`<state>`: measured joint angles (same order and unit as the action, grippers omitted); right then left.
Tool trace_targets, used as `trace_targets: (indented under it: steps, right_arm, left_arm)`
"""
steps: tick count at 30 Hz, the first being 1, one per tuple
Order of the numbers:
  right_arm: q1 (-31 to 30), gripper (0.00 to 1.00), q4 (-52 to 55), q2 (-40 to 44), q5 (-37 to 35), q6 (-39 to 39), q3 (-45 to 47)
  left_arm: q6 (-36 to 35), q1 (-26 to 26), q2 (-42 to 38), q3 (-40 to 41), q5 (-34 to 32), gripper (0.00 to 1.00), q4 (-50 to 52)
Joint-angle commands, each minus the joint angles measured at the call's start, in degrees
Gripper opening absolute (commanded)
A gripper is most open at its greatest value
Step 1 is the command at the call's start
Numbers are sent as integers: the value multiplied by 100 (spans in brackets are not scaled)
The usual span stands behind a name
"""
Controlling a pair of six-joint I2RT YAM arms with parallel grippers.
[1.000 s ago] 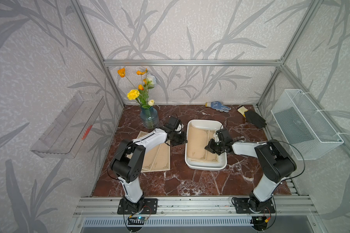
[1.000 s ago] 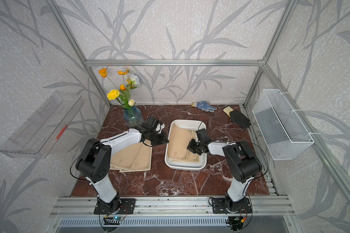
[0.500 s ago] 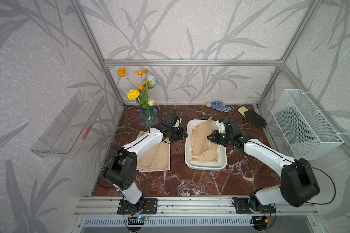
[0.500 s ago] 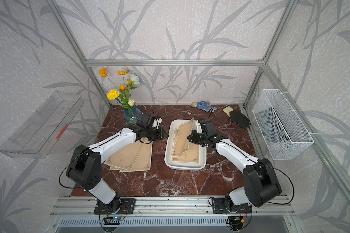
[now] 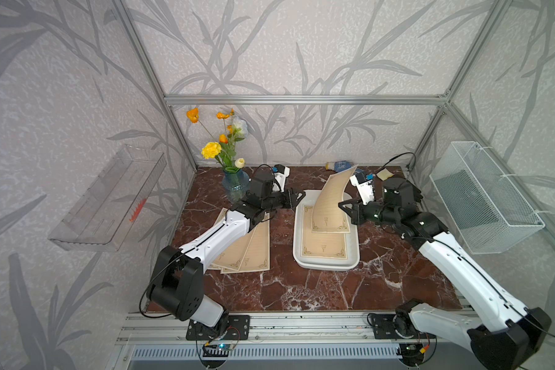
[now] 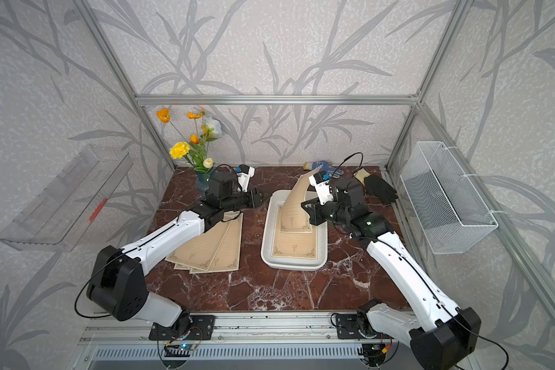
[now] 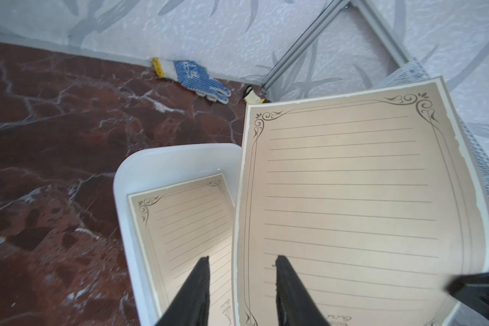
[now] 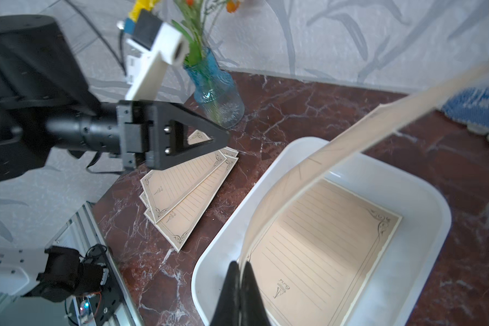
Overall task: Take out the stationery paper from the storage box
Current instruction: Pick up the stationery paper from the storage box.
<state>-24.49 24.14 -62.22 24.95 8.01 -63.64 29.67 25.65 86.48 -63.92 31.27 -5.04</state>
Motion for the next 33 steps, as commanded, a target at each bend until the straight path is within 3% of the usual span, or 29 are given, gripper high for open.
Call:
trace_targets:
  steps: [1,9,12,17,23,29,33]
  right_arm:
    - [-42,0,-152,693,534,-1231,272]
    - [-46,0,357,1561,689,-2359,168]
    - [-46,0,277,1768,568,-2401,197]
    - [-44,0,231,1878,535,-2386,176]
    - [9,0,-155,2039,535,-2179,386]
    - [292,0,-485,2099,1035,-1852,560]
    - [440,0,-662,2203,1408,-1721,618]
  left_arm:
    - [76,-68,-124,96,875,39,-1206]
    - [1279,-203,136,385,2497,45,-3473]
    - [1584,-211,119,560,2765,45,-4273]
    - [1542,-201,-144,724,3082,44,-4599]
    - [1102,-194,-846,1036,3088,38,-4430]
    - [-195,-121,-1599,1128,3161,37,-3028]
    - [-685,-111,-1898,992,3247,35,-2313]
